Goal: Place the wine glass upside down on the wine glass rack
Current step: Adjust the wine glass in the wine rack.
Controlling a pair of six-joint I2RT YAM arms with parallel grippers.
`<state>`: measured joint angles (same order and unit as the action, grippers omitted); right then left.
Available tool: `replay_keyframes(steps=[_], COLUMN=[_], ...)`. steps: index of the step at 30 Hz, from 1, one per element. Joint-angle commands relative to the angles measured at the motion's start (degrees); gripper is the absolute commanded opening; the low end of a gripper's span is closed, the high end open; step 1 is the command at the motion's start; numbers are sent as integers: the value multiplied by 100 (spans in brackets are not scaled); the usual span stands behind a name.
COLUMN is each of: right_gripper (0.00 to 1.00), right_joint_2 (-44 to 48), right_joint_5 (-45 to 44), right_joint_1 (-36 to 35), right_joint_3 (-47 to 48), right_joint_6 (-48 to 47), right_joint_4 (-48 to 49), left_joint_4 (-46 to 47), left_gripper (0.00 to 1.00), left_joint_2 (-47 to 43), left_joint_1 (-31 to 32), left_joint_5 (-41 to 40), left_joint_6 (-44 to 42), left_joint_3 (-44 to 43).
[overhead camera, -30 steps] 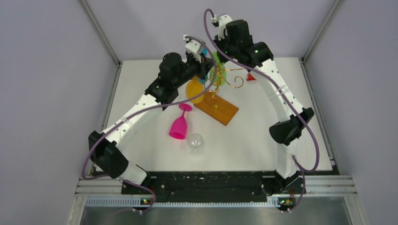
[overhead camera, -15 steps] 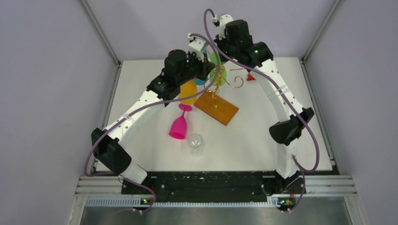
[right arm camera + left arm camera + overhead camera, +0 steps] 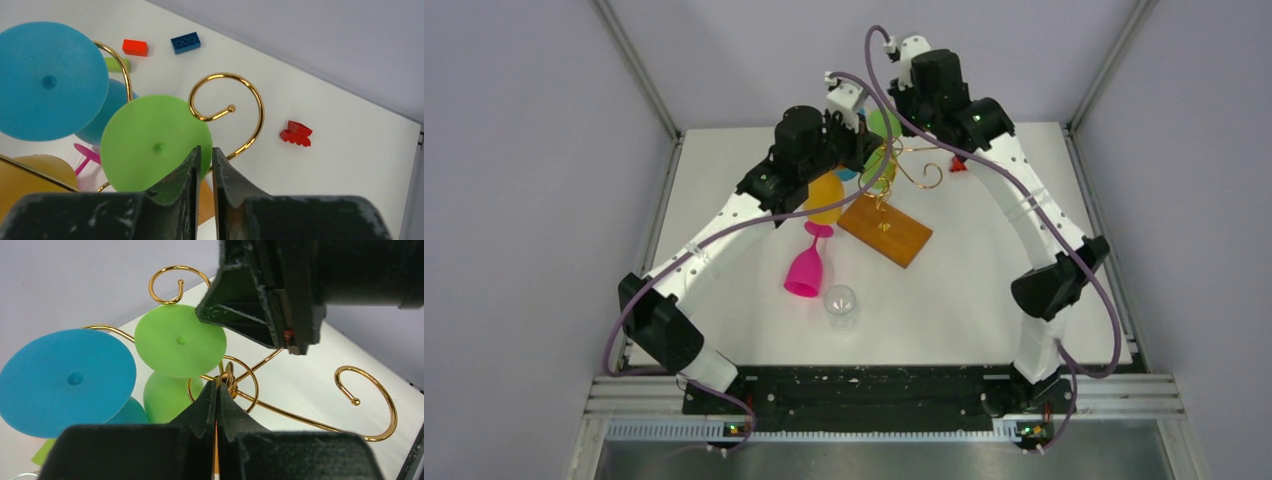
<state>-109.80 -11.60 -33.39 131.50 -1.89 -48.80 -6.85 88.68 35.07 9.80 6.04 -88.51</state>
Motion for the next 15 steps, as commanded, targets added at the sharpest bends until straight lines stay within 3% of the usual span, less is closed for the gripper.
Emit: replay_keyframes(steps=[1, 6, 12, 15], right_gripper=[16, 24, 33, 37], right_joint_2=[876, 1679, 2009, 2174], right_joint_5=[-230, -539, -640, -276], right_joint_1=[-37, -28, 147, 490], right_joint_3=[-699, -1533, -1922, -2177], right_joint_6=[67, 130, 336, 609], right_joint_4=[648, 1386, 1472, 1458], left_joint_4=[274, 443, 481, 498], left_gripper=[0, 1, 18, 24], left_joint_2=[-70, -53, -109, -176], left_joint_1=[16, 14, 11, 13], left_joint_5=[-5, 33, 81, 250], left_joint_6=[-9, 43, 80, 49], left_joint_3=[-26, -243, -506, -514])
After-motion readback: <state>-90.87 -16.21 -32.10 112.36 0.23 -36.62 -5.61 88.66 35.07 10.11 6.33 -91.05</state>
